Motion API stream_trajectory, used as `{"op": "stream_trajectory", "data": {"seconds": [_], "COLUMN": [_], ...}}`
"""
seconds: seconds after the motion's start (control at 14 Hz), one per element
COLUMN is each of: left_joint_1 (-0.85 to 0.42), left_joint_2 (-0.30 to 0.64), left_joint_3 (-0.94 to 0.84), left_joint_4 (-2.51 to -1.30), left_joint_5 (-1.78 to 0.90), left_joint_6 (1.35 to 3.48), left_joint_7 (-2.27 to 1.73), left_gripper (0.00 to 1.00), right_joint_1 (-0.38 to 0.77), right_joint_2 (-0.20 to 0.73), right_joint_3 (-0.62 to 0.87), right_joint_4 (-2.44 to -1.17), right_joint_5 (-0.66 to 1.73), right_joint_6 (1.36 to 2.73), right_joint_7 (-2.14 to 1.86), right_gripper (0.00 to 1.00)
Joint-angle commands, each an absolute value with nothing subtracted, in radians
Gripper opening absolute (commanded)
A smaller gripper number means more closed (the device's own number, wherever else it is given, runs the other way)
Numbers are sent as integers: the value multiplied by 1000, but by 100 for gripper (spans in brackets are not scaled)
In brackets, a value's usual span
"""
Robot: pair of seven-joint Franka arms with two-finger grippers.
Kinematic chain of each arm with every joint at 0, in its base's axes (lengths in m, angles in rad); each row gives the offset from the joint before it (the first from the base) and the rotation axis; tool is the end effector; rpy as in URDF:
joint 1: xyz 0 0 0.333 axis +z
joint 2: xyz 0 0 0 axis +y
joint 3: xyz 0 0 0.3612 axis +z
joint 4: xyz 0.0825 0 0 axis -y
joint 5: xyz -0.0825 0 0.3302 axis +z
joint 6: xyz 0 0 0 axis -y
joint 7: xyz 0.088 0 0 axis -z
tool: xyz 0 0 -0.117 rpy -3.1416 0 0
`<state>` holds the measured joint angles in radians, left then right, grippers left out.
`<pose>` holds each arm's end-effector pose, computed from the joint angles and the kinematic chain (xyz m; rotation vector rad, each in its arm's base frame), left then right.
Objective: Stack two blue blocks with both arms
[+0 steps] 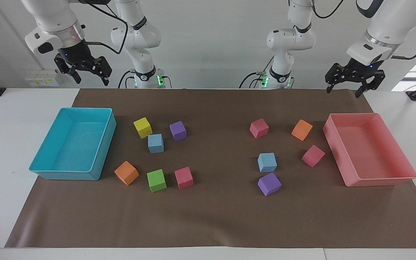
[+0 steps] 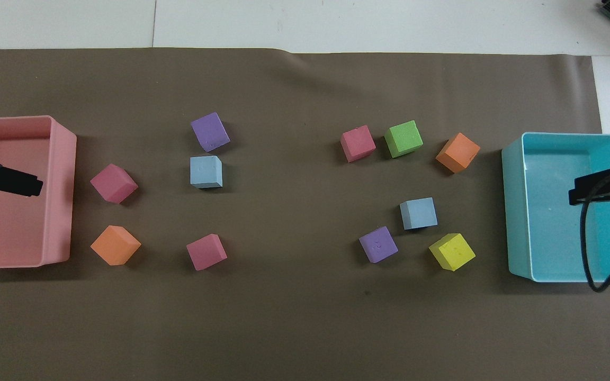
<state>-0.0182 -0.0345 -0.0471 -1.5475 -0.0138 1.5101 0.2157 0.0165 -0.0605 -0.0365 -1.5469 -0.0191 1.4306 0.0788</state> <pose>0.4814 -0.0337 0.6810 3.0982 -0.4394 -0.0032 0.4638 -0.0125 0.6868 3.1180 -0.1573 -0.0864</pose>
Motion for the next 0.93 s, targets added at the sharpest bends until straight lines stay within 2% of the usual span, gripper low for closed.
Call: {"op": "stream_trajectory", "data": {"seconds": [0.0, 0.5, 0.64, 0.86], "left_joint_1": [-18, -25, -21, -23], "left_joint_2": [-26, -21, -15, -5], "left_joint_3": [-51, -52, -54, -57], "left_joint_4": [-1523, -1517, -1511, -1509], "left_joint_5": [-2, 0, 0, -2], "left_joint_6": [1482, 1482, 1480, 1474], "left_joint_7": [212, 215, 216, 218], "left_gripper": [100, 100, 100, 100], "right_joint_1": [5, 3, 5, 6], "right_joint_2": [-71, -75, -104, -123], "right_joint_3": [-34, -34, -34, -34], "right_joint_4": [-1563, -1571, -1618, -1660], "right_joint_5": [3, 3, 3, 3], "right_joint_6": [1451, 1459, 1465, 1560], "right_joint_7": [54, 49, 60, 61], "right_gripper": [100, 100, 100, 100]}}
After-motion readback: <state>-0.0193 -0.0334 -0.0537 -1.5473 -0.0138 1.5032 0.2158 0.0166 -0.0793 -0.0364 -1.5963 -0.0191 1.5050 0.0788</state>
